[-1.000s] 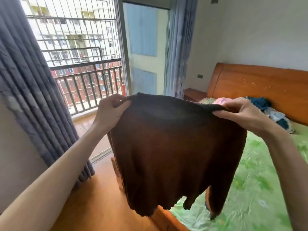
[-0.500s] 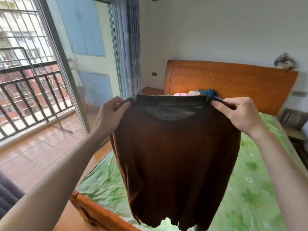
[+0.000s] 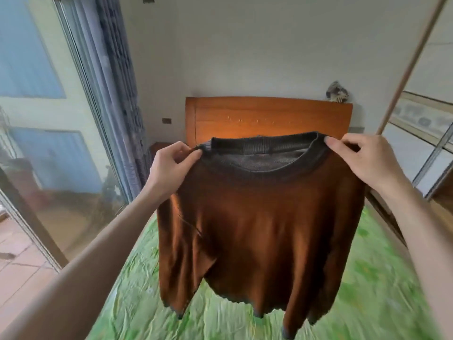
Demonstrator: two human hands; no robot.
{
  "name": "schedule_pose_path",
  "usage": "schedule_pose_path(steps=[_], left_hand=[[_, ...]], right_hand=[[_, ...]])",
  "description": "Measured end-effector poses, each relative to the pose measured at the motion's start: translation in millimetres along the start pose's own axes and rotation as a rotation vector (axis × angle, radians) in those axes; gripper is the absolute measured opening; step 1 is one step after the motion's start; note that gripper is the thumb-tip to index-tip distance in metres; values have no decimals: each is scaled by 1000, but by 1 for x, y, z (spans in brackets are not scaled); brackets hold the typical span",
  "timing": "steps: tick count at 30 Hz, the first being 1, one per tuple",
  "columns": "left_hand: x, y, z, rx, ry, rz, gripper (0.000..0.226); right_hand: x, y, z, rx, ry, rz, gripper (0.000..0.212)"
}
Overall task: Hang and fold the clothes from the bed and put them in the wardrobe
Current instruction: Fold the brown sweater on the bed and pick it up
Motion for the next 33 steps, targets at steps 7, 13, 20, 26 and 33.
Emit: schedule_pose_path(steps=[7, 13, 20, 26, 33], left_hand=[[-32, 38, -23, 12, 41, -104, 24], [-16, 72, -55, 6, -4, -201, 18], [-15, 68, -50, -42, 56, -216, 18], [-28, 67, -8, -123, 57, -321, 22], [-39, 122, -49, -130, -76, -462, 34]], right_hand=[[31, 14, 28, 31, 121, -41, 50], [78, 28, 47, 94, 152, -107, 58], [76, 21, 48, 4, 153, -147, 57], [39, -6, 55, -81, 242, -299, 53], [46, 39, 115, -277, 387, -411, 40]])
Point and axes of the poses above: each hand's wrist, its own x-axis away from the middle knuckle, its own y-axis out of the palm, z = x × y, the point moved 6 cm from there along -x, towards the middle knuckle, and after that the axes turned 11 degrees about -y, right-handed, at the moved point
